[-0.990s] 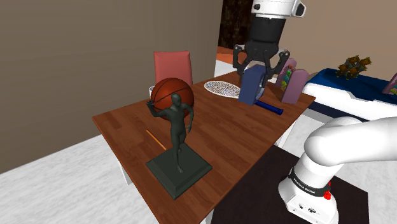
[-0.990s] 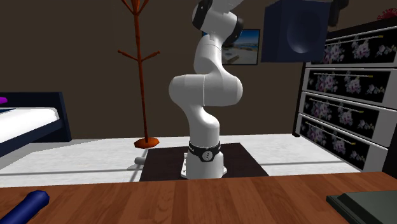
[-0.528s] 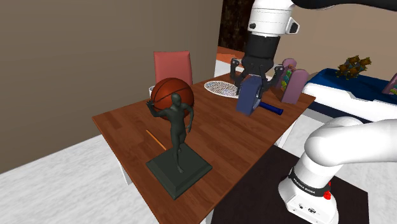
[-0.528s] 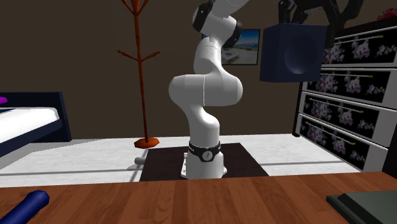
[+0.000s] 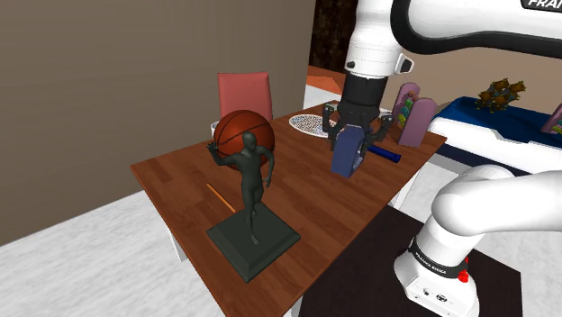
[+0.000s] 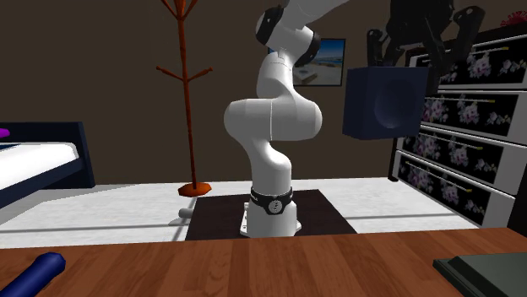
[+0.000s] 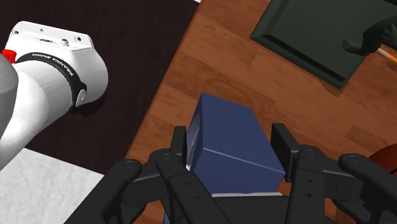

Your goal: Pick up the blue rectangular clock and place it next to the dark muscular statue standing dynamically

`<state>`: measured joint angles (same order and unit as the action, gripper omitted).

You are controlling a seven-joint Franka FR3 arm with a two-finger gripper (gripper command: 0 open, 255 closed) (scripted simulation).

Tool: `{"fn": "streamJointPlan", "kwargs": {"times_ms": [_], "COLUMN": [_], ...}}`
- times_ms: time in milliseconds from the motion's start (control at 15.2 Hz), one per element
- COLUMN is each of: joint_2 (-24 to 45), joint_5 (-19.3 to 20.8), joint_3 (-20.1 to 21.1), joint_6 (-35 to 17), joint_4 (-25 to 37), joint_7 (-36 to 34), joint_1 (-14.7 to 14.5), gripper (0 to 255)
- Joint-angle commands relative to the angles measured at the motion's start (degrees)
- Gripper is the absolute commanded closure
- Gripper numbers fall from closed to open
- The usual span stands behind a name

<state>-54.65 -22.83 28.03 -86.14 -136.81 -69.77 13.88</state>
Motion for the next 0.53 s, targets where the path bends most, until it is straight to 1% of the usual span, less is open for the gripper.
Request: {"fn": "streamJointPlan", "kwargs": {"times_ms": [0,462], "joint_2": [-0.61,-1.87], "joint_5": [-0.52,-2.33], "joint_3": [0.46,2.31], "joint_6": [-1.24,-5.73], "joint_4": [-1.81,-7.51], "joint_7": [0.10,0.54], "joint_1": [-0.30,-1.14], "gripper": [255,255]}}
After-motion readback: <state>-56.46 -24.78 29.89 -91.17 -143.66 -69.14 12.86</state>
